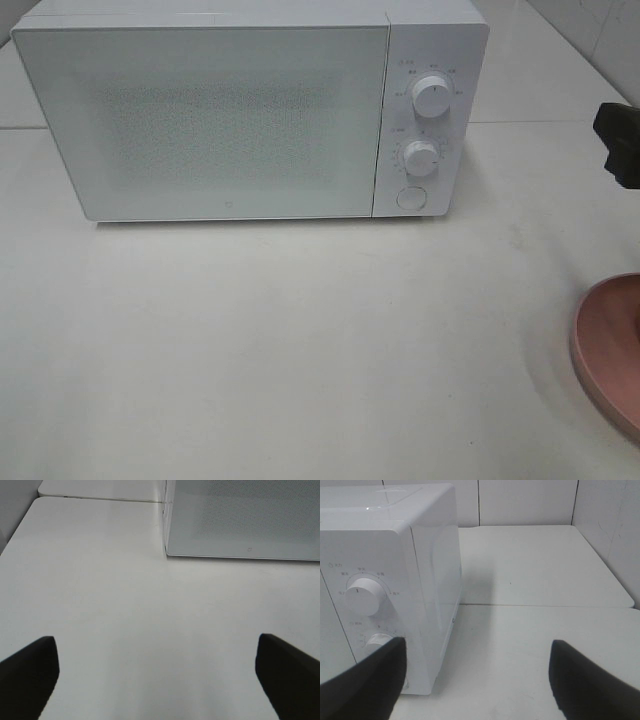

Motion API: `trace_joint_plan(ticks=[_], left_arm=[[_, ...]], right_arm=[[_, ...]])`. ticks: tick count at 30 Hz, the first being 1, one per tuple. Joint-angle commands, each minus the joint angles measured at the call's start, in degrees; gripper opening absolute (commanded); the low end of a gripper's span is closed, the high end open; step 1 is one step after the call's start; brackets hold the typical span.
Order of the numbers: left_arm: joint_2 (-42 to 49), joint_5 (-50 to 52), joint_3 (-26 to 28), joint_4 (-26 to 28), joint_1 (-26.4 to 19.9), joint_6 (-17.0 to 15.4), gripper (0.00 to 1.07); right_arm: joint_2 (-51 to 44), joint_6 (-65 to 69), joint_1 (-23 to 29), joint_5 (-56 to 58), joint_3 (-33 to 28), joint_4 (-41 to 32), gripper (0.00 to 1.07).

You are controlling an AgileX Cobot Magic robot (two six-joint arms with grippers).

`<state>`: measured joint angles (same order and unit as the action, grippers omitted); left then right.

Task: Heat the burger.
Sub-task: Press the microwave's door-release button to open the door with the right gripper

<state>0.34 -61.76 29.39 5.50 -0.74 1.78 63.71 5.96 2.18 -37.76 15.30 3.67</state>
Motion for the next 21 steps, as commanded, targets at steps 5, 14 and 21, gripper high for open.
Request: trace_joint_plan(ticks=[5,14,21], left_arm=[[1.26,0.63,0.06,-0.06,0.11,-0.29,1.0],[1.26,0.63,0.06,-0.06,0.11,-0.29,1.0],[1.26,0.63,0.06,-0.06,0.11,-0.29,1.0]], right_arm=[[9.91,-5.04,1.72,-17.76,-4.3,-8.48,0.76],[19.6,-10.43,13.75,-27.44,-4.98,-22.0,0.76],[26.59,-13.06,26.01,-33.58,-4.58,-34.84,0.76]])
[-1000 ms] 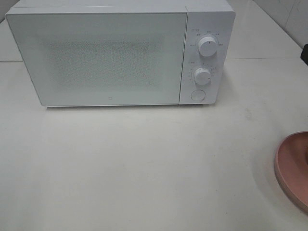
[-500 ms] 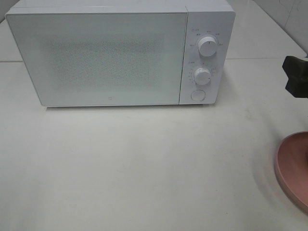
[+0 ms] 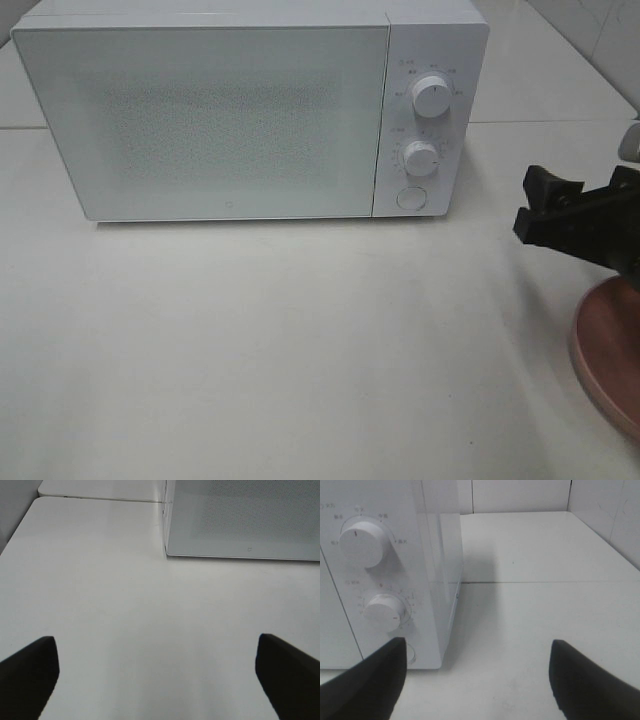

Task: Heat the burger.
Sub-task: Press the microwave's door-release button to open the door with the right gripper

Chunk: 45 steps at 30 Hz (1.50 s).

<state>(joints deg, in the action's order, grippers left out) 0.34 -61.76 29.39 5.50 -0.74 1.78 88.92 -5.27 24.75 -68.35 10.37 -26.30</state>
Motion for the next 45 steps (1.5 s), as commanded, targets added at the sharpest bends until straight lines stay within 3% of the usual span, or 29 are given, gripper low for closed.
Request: trace_joint_plan(ticks=[1,6,14,22,28,36,42,44,45], left_arm=[[1.26,0.63,0.06,-0.06,0.11,-0.29,1.0],[1.26,0.63,0.06,-0.06,0.11,-0.29,1.0],[1.26,0.63,0.06,-0.06,0.11,-0.29,1.0],[1.26,0.63,0.06,-0.06,0.11,-0.29,1.0],[1.26,0.63,0.06,-0.06,0.11,-0.29,1.0],[1.26,0.63,0.06,-0.06,0.11,-0.29,1.0],[1.26,0.63,0.06,-0.06,0.11,-0.29,1.0],[1.26,0.63,0.06,-0.06,0.11,-0.29,1.0],[1.26,0.63,0.06,-0.06,0.11,-0.29,1.0]], right_arm=[[1.38,-1.83,3.44,-2.98,0.34,-4.87,0.76],[4.07,-4.07,12.83,-4.01,1.83,-14.21,0.76],[5.96,-6.59,20.17,-3.9,5.61,-20.0,0.75],[5.96,-6.13,22.29,-3.27,7.22,-21.2,0.73],[5.96,4.13,22.29,-3.15,7.22,-21.26,0.68],[5.96,26.81,22.29,-2.58,7.22,-21.26,0.52],[5.96,44.0,22.29,0.23,7.22,-21.26,0.34],[5.96,52.02,22.29,0.29,7.22,-21.26,0.22],[5.96,52.02,22.29,0.29,7.22,-21.26,0.22]])
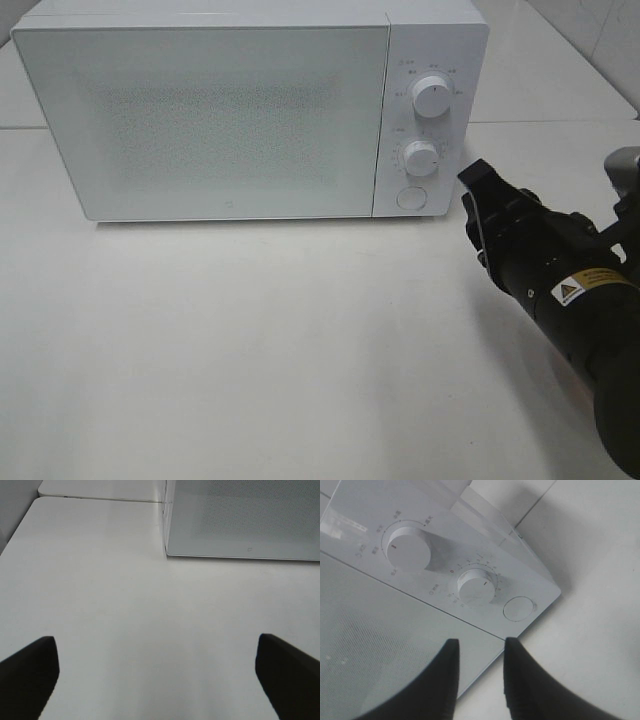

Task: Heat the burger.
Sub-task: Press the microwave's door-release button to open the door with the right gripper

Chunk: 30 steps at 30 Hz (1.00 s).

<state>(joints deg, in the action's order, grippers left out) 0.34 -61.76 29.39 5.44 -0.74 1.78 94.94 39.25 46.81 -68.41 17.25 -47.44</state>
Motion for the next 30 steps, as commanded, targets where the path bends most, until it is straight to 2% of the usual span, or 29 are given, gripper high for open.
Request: trace_joint_plan(ticks=[1,7,9,19,30], left_arm=[[1.26,0.63,0.06,0.0,0.11,-0.29,1.0],[1.26,0.63,0.06,0.0,0.11,-0.29,1.0],[1.26,0.63,0.06,0.0,0.11,-0.29,1.0],[1.26,0.63,0.06,0.0,0.11,-0.29,1.0],[1.26,0.63,0.06,0.0,0.11,-0.29,1.0]], right_arm=[[-0.06,12.61,0.23,0.4,0.34,-0.11,0.16],[-0.06,25.5,0.23,1.43,0.34,-1.6,0.02],[-0.06,28.88,0.23,2.46,0.34,-1.78,0.0],[-0.06,33.69,-0.17,6.99,0.86,-3.38,0.0],[6.3,35.18,-0.46,7.79,2.86,-2.64,0.0]])
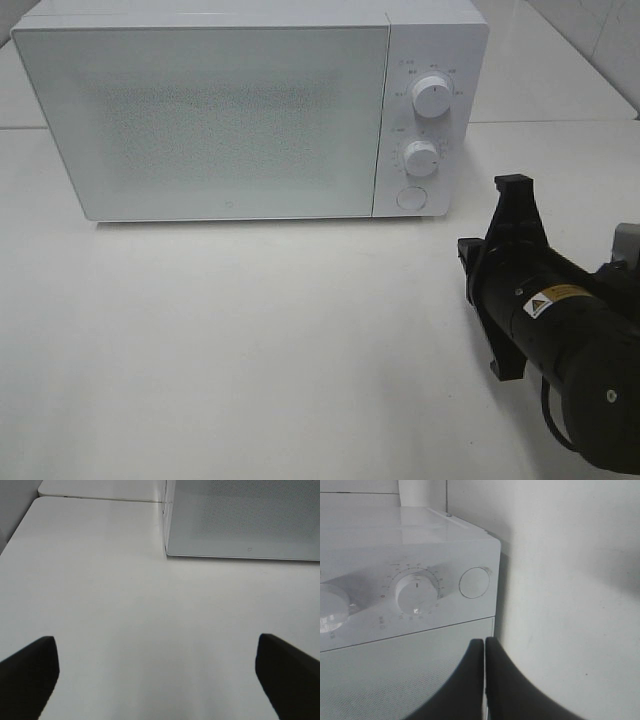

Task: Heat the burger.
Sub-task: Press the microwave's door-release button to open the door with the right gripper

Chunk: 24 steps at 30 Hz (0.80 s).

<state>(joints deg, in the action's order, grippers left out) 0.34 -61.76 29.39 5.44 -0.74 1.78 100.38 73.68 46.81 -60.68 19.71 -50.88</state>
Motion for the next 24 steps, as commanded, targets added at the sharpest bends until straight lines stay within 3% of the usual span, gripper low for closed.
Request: trace_joint_plan(ticks=[1,7,12,24], left_arm=[[1.26,0.63,0.06,0.0,0.11,-0.29,1.0],[1.26,0.63,0.06,0.0,0.11,-0.29,1.0],[0.92,0.63,0.06,0.0,0.11,-0.29,1.0],[0.92,0.63,0.06,0.0,0.11,-0.29,1.0]], right_arm=[[1.09,0.97,-1.03,0.11,0.4,1.49,0.0],[3.61,4.01,-7.05,0.74,3.32,11.46,0.0],[4.7,3.95,-10.31,0.69,5.56,14.67,0.0],[9.68,5.44,-11.52,2.92,10.66,15.81,0.0]])
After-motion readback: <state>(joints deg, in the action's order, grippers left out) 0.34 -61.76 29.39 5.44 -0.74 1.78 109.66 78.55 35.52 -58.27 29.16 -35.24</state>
